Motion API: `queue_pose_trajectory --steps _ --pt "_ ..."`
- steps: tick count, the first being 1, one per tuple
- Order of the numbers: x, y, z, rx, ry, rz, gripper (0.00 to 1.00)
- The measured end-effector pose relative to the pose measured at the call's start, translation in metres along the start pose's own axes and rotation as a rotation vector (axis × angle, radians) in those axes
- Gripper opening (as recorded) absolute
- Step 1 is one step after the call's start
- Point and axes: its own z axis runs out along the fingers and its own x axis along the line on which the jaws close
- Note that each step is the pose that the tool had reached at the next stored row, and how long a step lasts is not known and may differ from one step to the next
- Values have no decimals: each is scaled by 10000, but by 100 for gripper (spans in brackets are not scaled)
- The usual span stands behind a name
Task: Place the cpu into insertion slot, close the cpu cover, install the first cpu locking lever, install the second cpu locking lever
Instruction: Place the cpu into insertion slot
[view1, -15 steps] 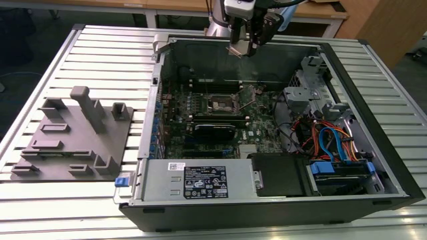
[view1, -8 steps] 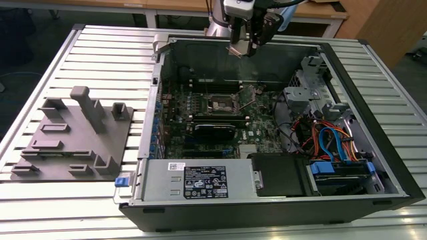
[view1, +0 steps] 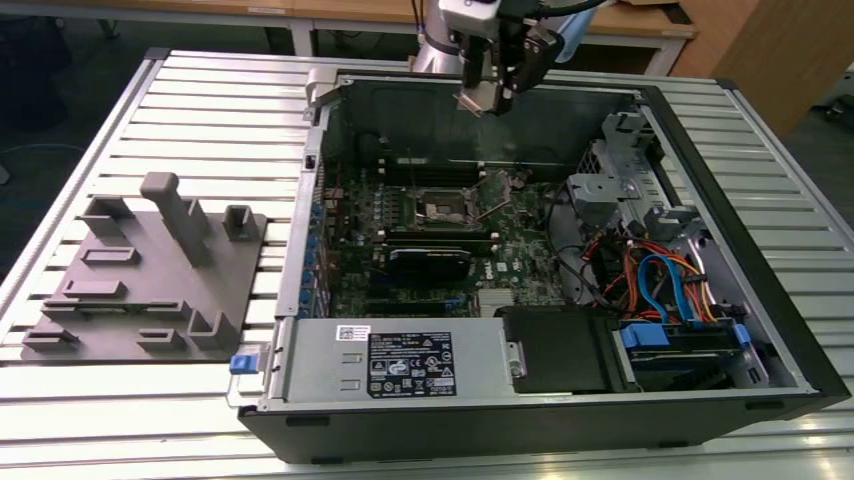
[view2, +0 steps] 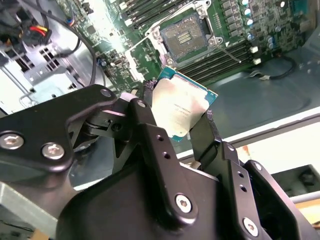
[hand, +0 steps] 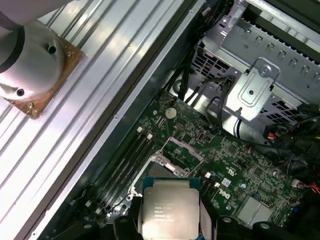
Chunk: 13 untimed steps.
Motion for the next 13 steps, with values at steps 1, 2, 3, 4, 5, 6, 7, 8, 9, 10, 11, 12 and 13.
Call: queue_pose_trajectory --steps 1,2,3,4,5,6,7,8,9,10,11,12,13 --pt "0 0 3 -3 -15 175 54" --pt "0 -1 6 -6 -30 340 54" --pt "0 -1 10 -10 -44 496 54" --pt "0 -1 12 -12 -57 637 54" --pt "0 -1 15 -15 -71 792 54" --pt "0 -2 19 -18 -86 964 54" --pt "0 -2 24 -22 -103 1155 54" --pt "-1 -3 28 -25 -119 1333 54" --pt "-1 -3 33 -28 -135 1514 54" --pt "0 -4 37 -32 -151 1689 54" --pt "0 -5 38 -34 -161 1810 54" --pt "0 -5 39 -35 -169 1894 54" --pt "-1 -5 38 -35 -171 1928 54"
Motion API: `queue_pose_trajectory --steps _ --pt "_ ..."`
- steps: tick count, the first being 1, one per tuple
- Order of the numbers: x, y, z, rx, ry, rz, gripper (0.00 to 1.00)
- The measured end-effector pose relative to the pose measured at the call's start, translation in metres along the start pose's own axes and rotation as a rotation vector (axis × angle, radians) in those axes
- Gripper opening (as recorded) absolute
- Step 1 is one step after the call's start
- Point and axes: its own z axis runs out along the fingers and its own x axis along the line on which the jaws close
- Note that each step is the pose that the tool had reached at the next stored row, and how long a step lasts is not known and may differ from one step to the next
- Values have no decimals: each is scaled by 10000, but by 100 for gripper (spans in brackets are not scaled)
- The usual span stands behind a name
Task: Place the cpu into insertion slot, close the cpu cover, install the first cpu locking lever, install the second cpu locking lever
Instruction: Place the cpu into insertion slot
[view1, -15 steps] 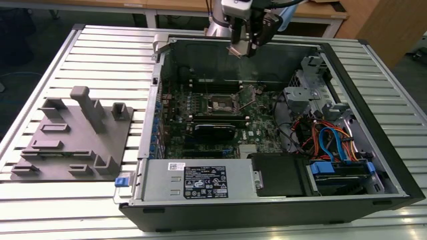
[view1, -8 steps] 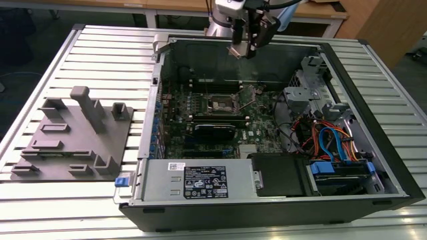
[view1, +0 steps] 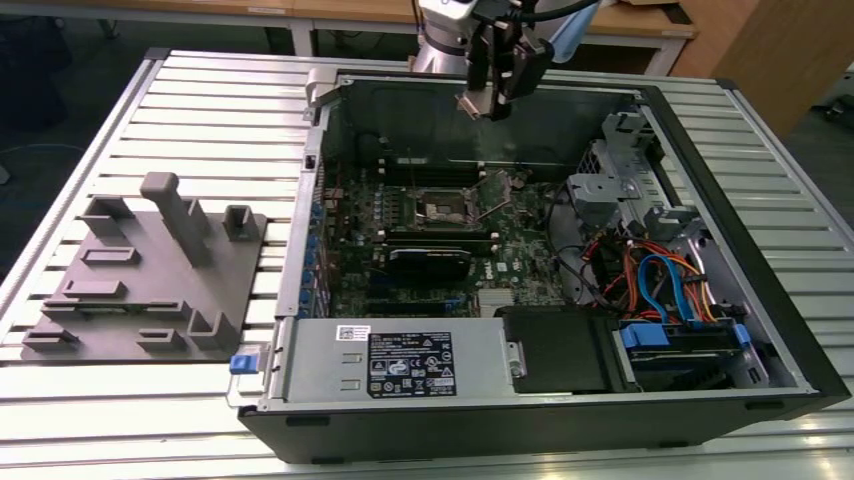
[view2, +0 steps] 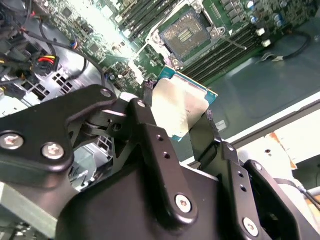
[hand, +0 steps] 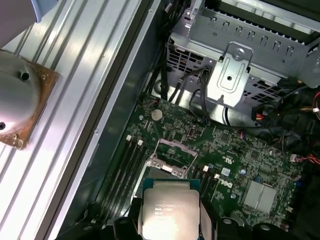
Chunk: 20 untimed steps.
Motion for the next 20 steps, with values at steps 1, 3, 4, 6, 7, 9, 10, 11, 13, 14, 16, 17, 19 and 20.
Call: queue_pose_trajectory --steps 1,3,4,6,7,9,10,11,13,14,16,17,19,20 --pt "0 0 0 0 0 4 54" --pt "0 0 1 2 1 17 54" --pt "1 0 1 2 1 16 54" --pt "1 0 1 3 1 16 54" --pt "1 0 1 2 1 17 54" --pt "1 0 1 3 1 17 54" --pt "1 0 1 3 1 17 54" --pt "0 0 1 3 1 17 54" --pt "1 0 1 5 7 18 54" --pt "1 0 1 6 10 31 54" --pt "1 0 5 3 -5 239 54" --pt "0 -1 7 -1 -20 414 54" --pt "0 -1 13 -7 -50 749 54" --pt "1 -1 17 0 -58 861 54"
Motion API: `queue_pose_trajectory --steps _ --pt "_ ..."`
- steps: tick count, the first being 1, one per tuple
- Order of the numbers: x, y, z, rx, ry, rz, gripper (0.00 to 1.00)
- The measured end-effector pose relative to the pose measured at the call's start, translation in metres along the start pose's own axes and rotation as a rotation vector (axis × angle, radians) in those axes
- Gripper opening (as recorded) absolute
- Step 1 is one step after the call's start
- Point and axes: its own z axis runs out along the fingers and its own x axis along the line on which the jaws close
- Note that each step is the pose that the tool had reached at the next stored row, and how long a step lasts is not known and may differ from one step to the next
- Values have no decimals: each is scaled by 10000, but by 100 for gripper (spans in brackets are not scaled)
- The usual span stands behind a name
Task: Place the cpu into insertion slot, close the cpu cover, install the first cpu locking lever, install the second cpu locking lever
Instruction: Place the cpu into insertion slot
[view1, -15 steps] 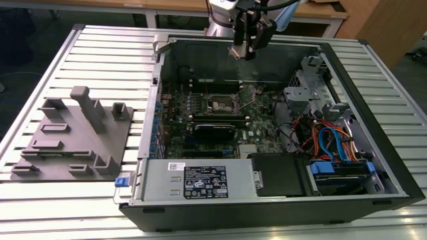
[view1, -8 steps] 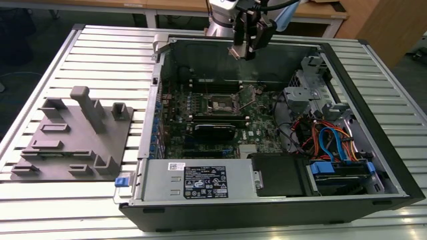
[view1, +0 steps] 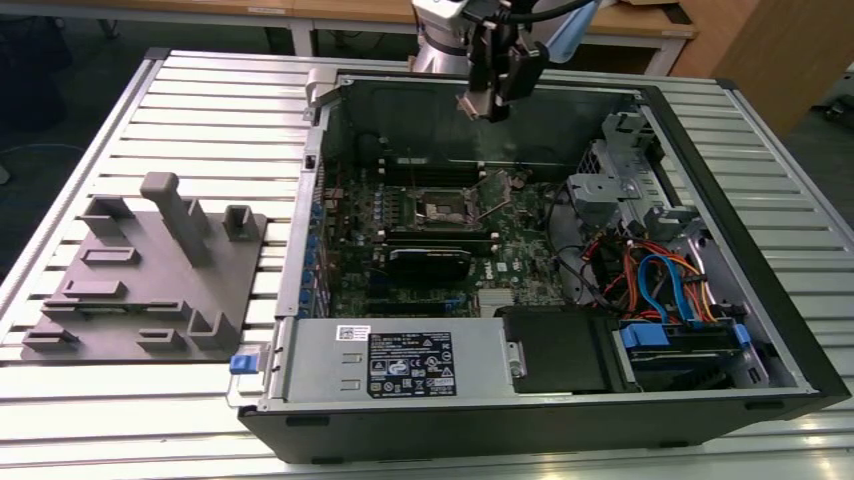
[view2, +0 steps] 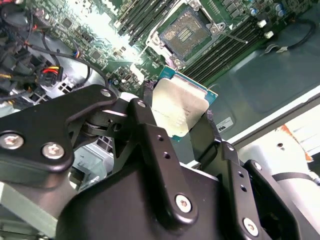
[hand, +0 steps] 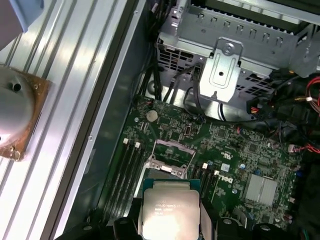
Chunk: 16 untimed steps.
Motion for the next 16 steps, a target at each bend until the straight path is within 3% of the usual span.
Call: queue_pose_trajectory --steps 1,4,5,16 --pt "0 0 5 27 3 48 54" --pt "0 -2 25 213 54 74 54" --pt "0 -3 32 225 55 109 54" --pt "-2 -13 151 181 -84 1957 54"
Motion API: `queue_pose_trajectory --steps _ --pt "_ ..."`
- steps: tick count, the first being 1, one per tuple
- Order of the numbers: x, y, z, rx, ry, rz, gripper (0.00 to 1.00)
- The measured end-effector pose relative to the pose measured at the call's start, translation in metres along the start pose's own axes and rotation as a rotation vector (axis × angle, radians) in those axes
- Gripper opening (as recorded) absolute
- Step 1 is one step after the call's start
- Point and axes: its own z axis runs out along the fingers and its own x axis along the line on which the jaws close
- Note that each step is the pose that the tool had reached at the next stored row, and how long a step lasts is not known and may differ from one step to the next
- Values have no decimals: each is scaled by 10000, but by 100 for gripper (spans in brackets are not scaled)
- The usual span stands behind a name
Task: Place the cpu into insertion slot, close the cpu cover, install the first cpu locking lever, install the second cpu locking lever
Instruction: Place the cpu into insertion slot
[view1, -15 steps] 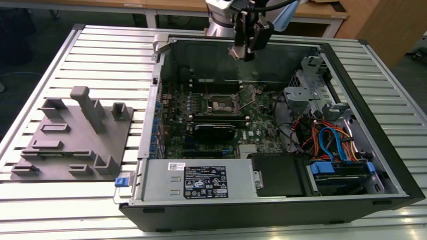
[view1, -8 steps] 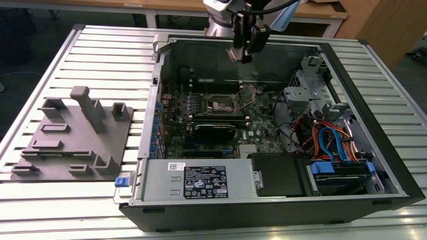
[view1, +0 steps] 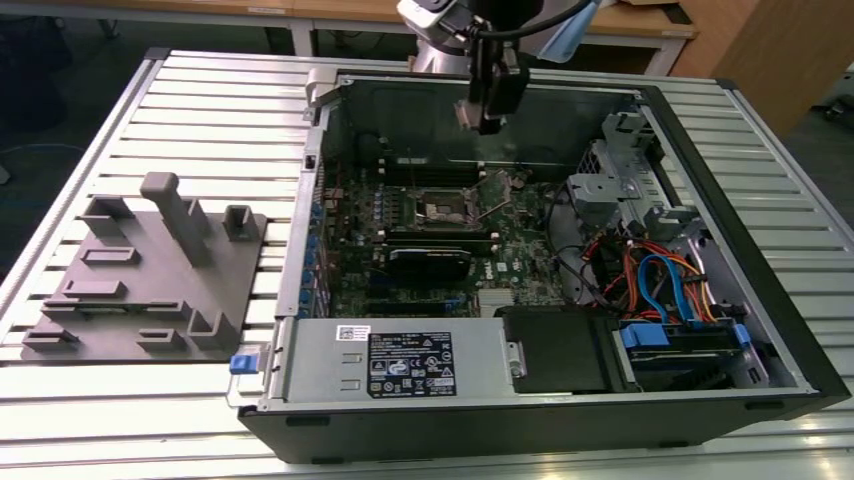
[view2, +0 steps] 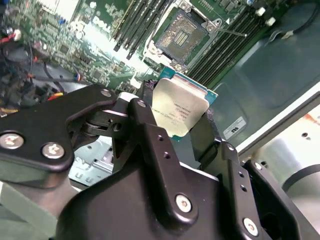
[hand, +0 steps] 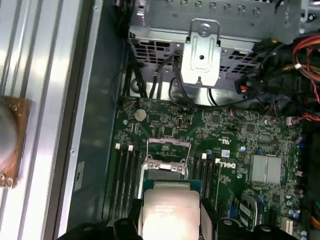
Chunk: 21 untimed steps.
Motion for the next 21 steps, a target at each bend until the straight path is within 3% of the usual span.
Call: queue_pose_trajectory --steps 4,21 --pt "1 -7 41 -9 -20 331 54" --pt "2 -28 65 -11 -21 358 54"
